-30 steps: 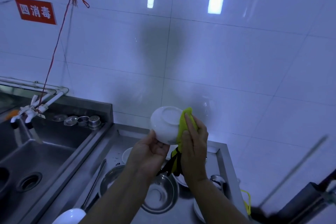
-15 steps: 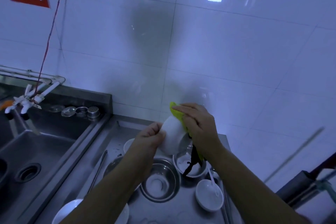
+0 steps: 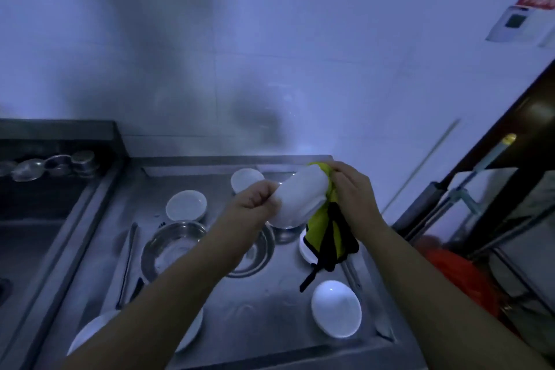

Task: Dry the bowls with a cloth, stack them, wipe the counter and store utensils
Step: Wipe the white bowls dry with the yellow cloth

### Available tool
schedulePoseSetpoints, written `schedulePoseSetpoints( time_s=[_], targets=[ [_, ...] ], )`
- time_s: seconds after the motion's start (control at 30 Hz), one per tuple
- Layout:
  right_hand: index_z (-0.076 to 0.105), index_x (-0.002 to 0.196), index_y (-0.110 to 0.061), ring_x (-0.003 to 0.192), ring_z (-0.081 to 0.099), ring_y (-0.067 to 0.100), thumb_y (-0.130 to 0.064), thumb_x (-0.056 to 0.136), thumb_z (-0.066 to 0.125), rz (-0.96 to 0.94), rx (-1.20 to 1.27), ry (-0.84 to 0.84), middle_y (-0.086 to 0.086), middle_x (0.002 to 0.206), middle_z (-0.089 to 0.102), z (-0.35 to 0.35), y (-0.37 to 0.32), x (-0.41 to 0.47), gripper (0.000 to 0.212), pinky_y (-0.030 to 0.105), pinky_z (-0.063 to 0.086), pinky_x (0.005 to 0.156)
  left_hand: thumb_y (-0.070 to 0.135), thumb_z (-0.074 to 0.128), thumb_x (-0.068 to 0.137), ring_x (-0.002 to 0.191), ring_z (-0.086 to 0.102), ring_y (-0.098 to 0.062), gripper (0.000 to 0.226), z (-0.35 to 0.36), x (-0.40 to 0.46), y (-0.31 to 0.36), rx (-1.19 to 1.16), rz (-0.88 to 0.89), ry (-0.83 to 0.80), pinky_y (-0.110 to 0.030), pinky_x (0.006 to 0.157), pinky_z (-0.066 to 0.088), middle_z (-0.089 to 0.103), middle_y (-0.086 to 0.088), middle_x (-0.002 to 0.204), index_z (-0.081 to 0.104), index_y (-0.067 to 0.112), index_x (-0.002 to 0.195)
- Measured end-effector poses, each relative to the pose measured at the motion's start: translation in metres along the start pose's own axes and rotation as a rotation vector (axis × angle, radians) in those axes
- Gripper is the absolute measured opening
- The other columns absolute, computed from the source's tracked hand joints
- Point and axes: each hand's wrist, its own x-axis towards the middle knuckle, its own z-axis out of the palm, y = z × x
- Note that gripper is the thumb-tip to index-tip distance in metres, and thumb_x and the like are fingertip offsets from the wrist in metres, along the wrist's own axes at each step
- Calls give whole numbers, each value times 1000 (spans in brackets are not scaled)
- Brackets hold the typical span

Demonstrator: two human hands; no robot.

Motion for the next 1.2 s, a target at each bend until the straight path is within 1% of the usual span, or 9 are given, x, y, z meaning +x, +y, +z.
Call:
schedulePoseSetpoints(
  time_s=[0.07,0.3,0.37,0.43,0.53,0.67,0.77,0.97,1.2],
  targets=[
    [71,85,-33,81,63,8,1,90,44,100,-26,134,-17,83,71,-26,28,-14,44,21,53,74,-1,46,93,69,56,-2,18,12,3,-17,47,-8,-104,-13,66,43,64,7,73,60,8,86],
    [70,98,-14,77,64,-4,0,91,48,214,-109,474,6,98,71,-120,78,-61,27,14,51,72,6,54,87,76,58,-18,12,71,-4,-125,637,-52,-284,-27,70,41,61,-1,78,66,9,88],
    [71,100,-12,83,67,14,-4,92,48,263,-110,468,4,99,72,-139,87,-67,25,31,55,75,13,54,88,95,61,-18,17,89,-10,-156,761,-21,-323,-25,80,43,69,-1,97,69,13,97],
    [71,102,-13,80,66,6,-5,92,49,282,-115,459,-7,91,72,-152,98,-68,27,25,54,73,18,54,90,104,59,-14,22,102,-17,-177,868,-2,-363,-22,87,41,68,4,110,68,20,105],
    [72,98,-10,67,60,-2,2,89,48,266,-61,477,-12,79,69,-161,110,-63,28,11,49,64,14,63,74,77,69,-20,16,113,-26,-194,1053,109,-504,-24,65,53,72,-2,84,73,18,86],
    [73,95,-15,66,57,4,1,89,49,282,-7,398,0,79,67,-170,128,-48,29,16,48,60,28,84,41,49,59,-9,24,127,-32,-210,1303,173,-616,-14,41,44,60,9,52,67,24,57],
    [71,84,-32,63,55,3,-1,88,51,261,-26,313,-12,69,67,-170,137,-37,37,15,46,58,33,88,30,49,58,-6,34,133,-35,-218,1341,212,-645,-14,44,43,59,11,51,69,27,57],
    [71,100,-11,63,60,-8,-1,90,54,306,92,218,-19,66,68,-167,154,-19,22,7,46,58,35,88,28,51,58,-4,36,144,-39,-227,1394,247,-662,-15,47,43,60,11,52,67,26,55],
    [73,82,-37,76,64,4,-16,84,54,301,59,148,-12,82,72,-171,165,2,29,15,50,64,32,87,37,56,60,-5,31,142,-40,-237,1395,254,-607,-14,52,45,62,12,58,68,25,61]
  ],
)
